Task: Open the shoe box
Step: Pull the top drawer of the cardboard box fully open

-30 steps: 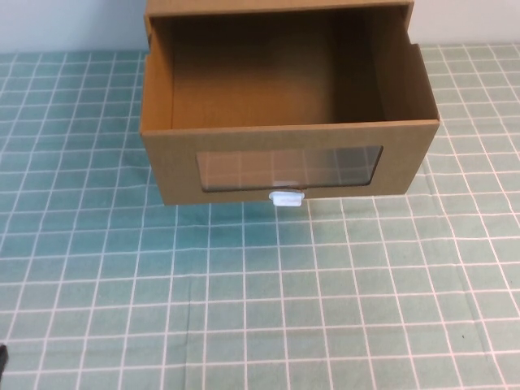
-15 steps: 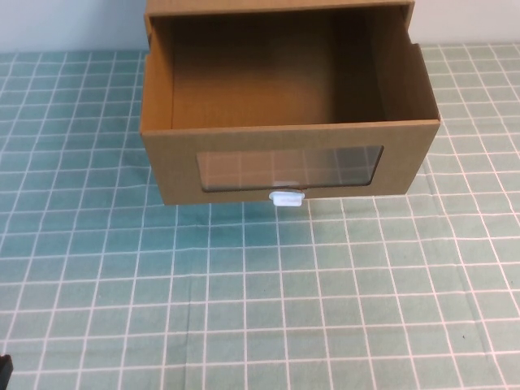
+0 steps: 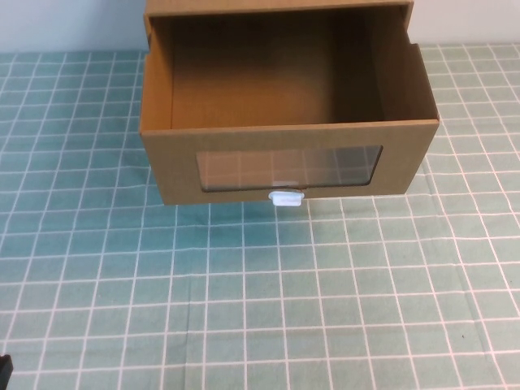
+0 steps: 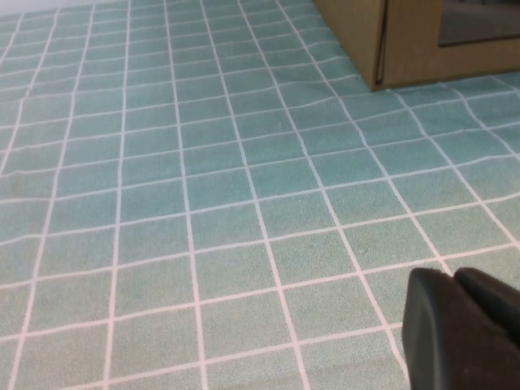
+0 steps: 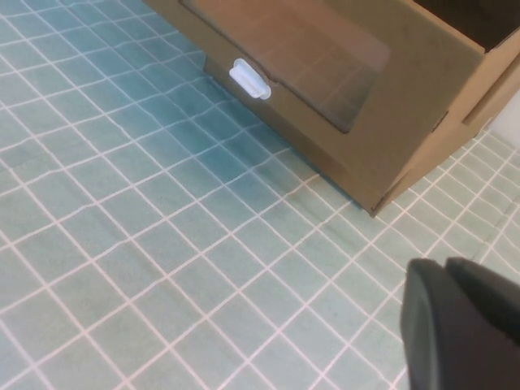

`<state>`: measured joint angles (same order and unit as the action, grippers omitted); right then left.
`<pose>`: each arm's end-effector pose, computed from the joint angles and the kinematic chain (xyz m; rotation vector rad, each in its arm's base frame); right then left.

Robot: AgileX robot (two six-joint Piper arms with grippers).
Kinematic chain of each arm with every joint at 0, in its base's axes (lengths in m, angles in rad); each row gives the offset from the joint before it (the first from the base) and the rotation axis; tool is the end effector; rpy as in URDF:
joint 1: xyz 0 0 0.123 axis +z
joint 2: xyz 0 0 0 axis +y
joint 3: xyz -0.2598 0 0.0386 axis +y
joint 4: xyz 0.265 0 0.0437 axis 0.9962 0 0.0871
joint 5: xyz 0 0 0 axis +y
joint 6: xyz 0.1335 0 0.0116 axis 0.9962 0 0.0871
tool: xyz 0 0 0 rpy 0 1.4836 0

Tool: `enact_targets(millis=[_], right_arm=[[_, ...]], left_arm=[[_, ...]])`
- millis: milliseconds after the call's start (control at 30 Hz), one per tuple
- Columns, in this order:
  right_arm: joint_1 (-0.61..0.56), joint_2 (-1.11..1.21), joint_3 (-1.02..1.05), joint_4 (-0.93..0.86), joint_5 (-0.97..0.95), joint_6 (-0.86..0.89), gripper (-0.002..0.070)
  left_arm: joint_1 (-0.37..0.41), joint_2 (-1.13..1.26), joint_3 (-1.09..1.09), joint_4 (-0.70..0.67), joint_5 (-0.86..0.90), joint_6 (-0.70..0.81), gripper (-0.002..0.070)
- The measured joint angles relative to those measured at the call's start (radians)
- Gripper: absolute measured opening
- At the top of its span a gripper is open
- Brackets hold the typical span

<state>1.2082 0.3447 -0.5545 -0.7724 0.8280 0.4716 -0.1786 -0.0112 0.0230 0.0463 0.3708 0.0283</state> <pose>0.1091 0.0933 0.3039 -0.8579 1.6826 0.2277 0.1317 -0.0215 0.1602 0.2212 1.8530 -0.0584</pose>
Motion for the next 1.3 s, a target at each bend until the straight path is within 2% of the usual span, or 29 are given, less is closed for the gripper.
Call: enact_targets(millis=[100, 167, 267, 467, 600, 767, 1033, 1300], right_arm=[[-0.049, -0.026, 0.0, 0.0, -0.004, 0.0, -0.0013], [-0.127, -0.042, 0.0, 0.0, -0.011, 0.0, -0.0013], [-0.303, -0.076, 0.0, 0.023, -0.016, 0.009, -0.0013], [-0.703, -0.182, 0.0, 0.258, -0.029, 0.091, -0.0014], [-0.852, -0.198, 0.0, 0.38, -0.029, 0.101, -0.0013], [-0.915, -0.2, 0.03, 0.504, -0.062, 0.094, -0.0013], [-0.938, -0.3, 0.244, 0.649, -0.251, -0.185, -0.0013], [-1.076, -0.352, 0.417, 0.714, -0.324, -0.29, -0.0013]], left_arm=[[0.0, 0.0, 0.0, 0.0, 0.0, 0.0, -0.0005], [0.0, 0.0, 0.0, 0.0, 0.0, 0.0, -0.0005], [0.0, 0.0, 0.0, 0.0, 0.0, 0.0, -0.0005], [0.0, 0.0, 0.0, 0.001, 0.0, 0.0, -0.0005], [0.0, 0.0, 0.0, 0.001, 0.0, 0.0, -0.0005], [0.0, 0.0, 0.0, 0.002, 0.0, 0.0, -0.0005], [0.0, 0.0, 0.0, 0.002, 0.0, 0.0, -0.0005], [0.0, 0.0, 0.0, 0.002, 0.0, 0.0, -0.0005]])
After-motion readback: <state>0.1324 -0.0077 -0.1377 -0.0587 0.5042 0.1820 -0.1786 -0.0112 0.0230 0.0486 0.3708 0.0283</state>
